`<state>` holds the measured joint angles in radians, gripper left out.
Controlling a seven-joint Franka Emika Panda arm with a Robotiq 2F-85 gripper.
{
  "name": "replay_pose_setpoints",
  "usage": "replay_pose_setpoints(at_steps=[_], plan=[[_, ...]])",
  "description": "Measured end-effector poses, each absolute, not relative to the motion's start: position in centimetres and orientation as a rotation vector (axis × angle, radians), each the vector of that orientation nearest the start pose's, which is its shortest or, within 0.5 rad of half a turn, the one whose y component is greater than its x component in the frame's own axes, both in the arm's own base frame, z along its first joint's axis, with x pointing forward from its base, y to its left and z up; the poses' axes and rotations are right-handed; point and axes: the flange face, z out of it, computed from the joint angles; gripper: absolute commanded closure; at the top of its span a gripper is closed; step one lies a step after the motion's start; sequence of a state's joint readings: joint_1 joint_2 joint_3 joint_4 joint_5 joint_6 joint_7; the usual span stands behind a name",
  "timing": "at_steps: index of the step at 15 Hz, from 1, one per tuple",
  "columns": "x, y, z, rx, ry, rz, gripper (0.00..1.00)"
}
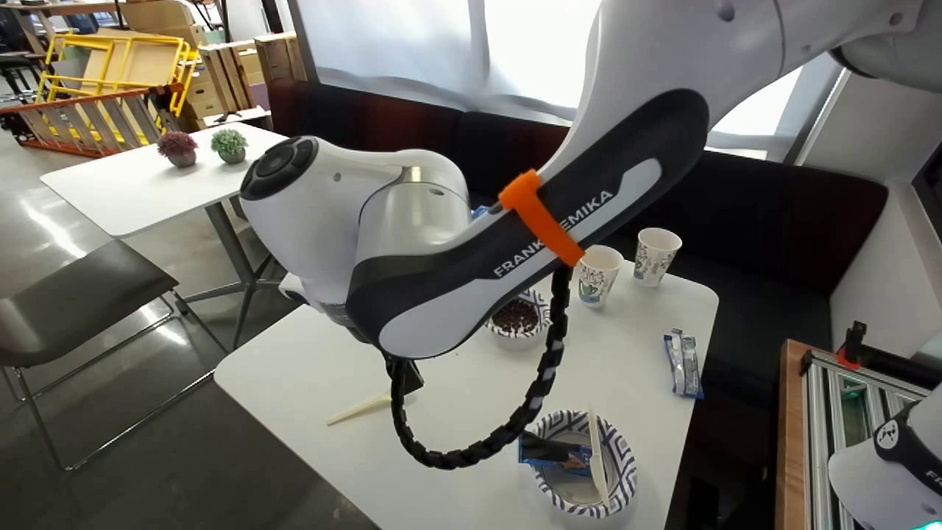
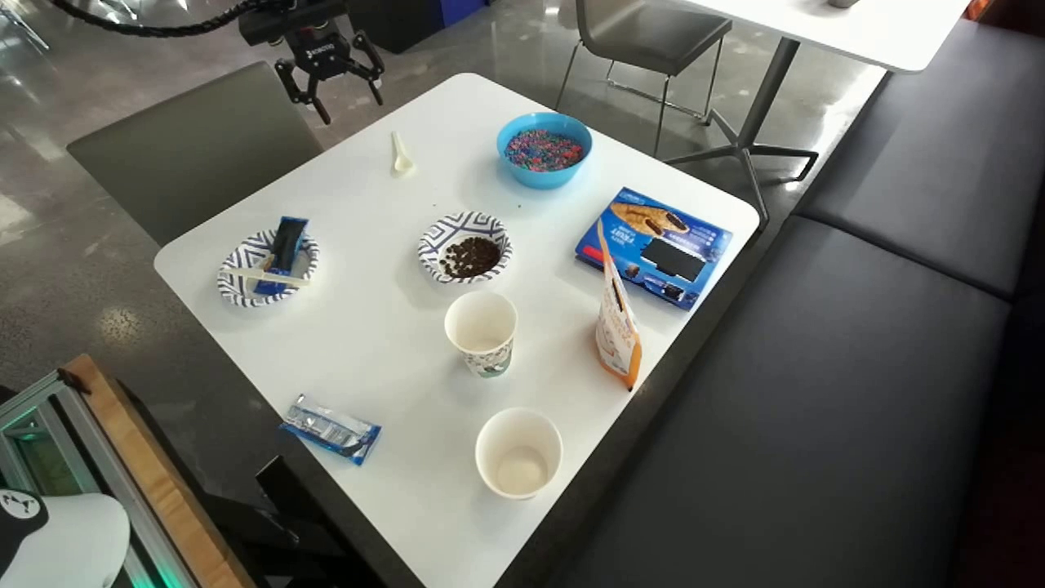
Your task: Use the white spoon to place some contents from the black and white bowl into the coffee cup on the left.
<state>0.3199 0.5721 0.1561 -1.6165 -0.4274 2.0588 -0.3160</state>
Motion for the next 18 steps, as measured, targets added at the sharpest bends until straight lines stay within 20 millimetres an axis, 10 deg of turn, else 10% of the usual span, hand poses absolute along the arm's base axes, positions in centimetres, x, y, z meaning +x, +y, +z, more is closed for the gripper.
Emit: replay_pose_setpoints(at_steps=[18], plan=[[62.9,29.1,26.3,-3.055,-1.669,0.161,0.00]])
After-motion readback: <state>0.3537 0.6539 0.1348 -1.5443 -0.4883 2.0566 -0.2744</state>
